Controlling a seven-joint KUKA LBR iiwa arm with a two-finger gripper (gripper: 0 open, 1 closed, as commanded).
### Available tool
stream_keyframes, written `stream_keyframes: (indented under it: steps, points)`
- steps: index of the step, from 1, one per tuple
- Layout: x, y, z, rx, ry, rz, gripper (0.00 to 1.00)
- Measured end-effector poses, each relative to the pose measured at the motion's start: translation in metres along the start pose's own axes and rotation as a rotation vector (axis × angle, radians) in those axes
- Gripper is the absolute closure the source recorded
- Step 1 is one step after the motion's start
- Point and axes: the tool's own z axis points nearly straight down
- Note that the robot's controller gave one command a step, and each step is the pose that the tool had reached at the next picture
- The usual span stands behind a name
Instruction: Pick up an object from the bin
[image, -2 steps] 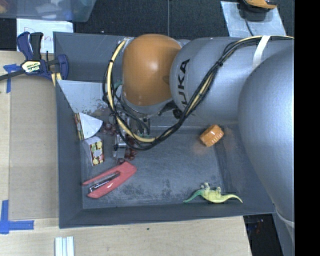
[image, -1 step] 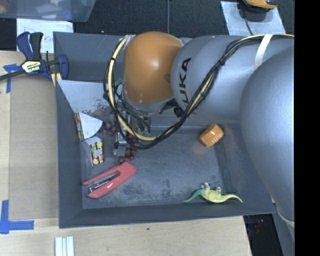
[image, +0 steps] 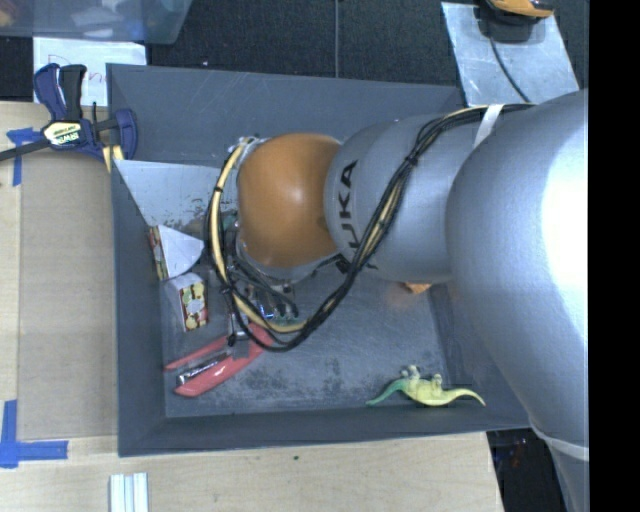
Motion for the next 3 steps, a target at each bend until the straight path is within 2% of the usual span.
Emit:
stream_keyframes:
  steps: [1,2,3]
  points:
    - [0.046,0.020,-0.008,0.000,-0.003,-0.075,0.00]
    - [0.061,0.016,0.001,0.001,0.000,-0.141,0.00]
    - [0.055,0.019,0.037,-0.001,-0.007,-0.255,0.00]
